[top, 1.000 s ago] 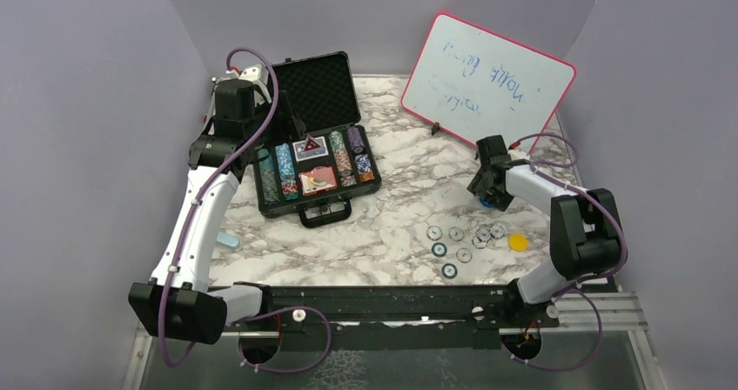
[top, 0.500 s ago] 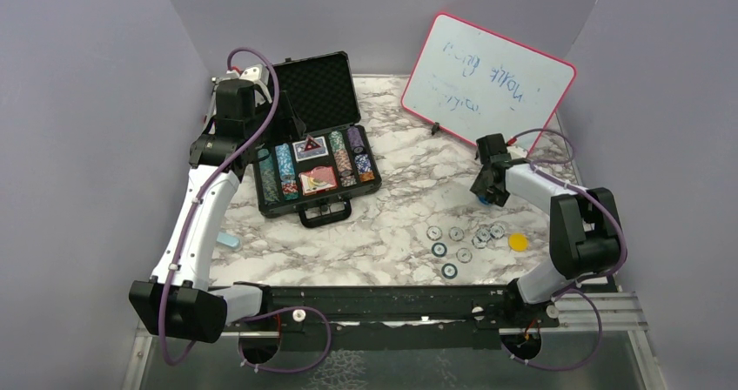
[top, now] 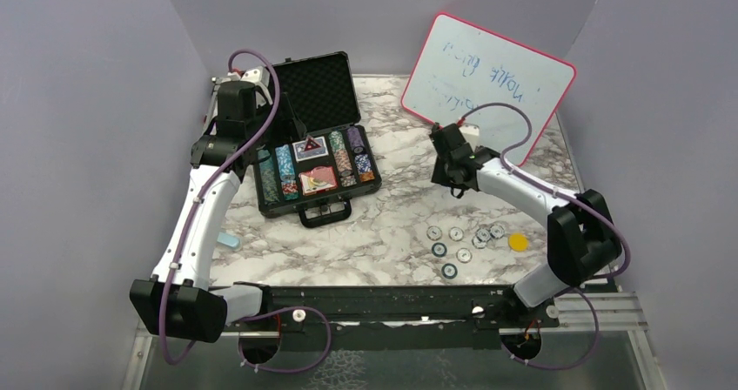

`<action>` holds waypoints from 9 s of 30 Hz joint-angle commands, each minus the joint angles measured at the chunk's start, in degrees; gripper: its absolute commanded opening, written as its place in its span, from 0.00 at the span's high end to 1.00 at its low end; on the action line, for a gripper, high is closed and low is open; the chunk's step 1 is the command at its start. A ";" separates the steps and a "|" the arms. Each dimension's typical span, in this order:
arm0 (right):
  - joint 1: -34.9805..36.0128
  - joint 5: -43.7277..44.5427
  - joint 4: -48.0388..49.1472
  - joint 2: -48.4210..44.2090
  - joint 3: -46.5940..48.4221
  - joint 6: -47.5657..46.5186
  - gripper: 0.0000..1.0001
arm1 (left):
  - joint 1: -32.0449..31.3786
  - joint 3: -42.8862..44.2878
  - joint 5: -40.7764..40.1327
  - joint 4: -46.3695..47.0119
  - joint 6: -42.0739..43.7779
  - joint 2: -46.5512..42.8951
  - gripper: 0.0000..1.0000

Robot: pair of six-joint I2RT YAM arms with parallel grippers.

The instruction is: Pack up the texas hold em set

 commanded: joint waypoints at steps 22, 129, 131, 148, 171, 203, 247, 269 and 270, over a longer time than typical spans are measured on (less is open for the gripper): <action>25.18 -3.87 10.87 32.05 45.30 -12.64 0.50 | 0.25 -2.52 -27.80 -5.99 -8.78 -2.75 0.23; -21.43 -10.66 -25.21 -20.01 -11.11 8.54 0.10 | -10.64 -22.19 13.91 16.54 -6.31 -5.81 0.23; -24.56 -11.31 -25.96 -18.95 -9.77 8.05 0.10 | -11.06 -23.35 14.61 17.63 -7.39 -6.93 0.23; -46.20 -18.51 -22.21 -13.21 -16.54 9.24 0.11 | -13.49 -24.26 11.37 13.56 -5.45 -7.27 0.23; -46.20 -15.98 -9.78 -7.56 -20.18 3.67 0.39 | -14.22 -19.89 9.81 11.54 -3.44 -3.60 0.23; -23.64 -20.10 -11.75 -17.81 -12.52 9.31 0.50 | -21.23 -17.69 18.94 21.85 -11.70 7.41 0.21; 4.24 -42.82 6.35 4.02 10.84 29.64 0.49 | -27.41 -34.58 5.87 68.48 -20.53 13.86 0.89; 3.76 -22.59 0.49 -6.76 7.19 16.08 0.17 | 0.14 -26.06 7.86 29.68 -7.01 3.72 1.00; 3.75 -22.68 0.48 -6.89 6.67 15.95 0.17 | 2.04 -25.80 8.21 28.59 -7.08 3.72 1.00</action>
